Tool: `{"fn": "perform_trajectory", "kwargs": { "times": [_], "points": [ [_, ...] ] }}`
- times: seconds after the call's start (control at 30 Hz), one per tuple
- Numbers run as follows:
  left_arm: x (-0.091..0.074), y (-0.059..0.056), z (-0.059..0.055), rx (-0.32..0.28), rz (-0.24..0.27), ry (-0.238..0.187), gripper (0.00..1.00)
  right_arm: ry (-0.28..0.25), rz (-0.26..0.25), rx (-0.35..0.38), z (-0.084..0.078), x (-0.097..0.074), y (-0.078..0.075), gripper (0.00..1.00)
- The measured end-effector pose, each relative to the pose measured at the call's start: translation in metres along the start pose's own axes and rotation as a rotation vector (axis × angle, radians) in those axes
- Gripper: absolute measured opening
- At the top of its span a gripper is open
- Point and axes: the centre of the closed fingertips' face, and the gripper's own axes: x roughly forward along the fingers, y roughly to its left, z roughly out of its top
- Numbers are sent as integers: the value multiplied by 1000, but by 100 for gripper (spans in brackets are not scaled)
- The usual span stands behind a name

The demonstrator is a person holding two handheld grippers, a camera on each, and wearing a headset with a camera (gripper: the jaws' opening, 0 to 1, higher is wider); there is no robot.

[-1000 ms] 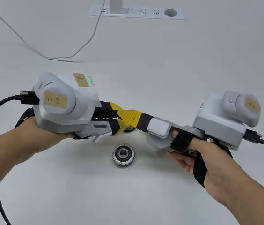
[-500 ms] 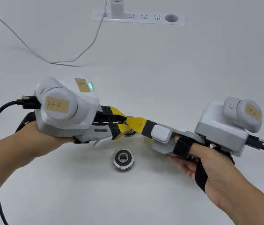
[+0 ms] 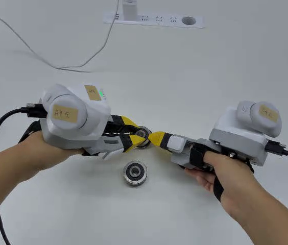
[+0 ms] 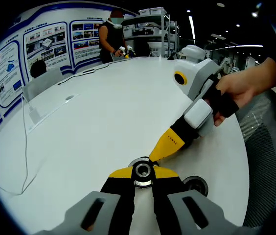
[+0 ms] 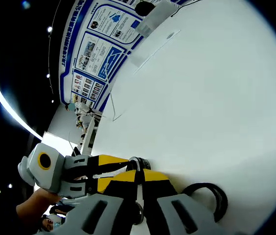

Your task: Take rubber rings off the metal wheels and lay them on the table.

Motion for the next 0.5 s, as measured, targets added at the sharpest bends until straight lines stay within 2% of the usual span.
{"fn": "perform_trajectory", "kwargs": {
  "times": [0.37,0.5],
  "points": [
    [0,0,0,-4,4,-4,12,4,-24,-31,-4,-3,10,1],
    [0,0,0,-9,8,-3,12,0,-32,-20,-4,-4,11,0]
  ]
}}
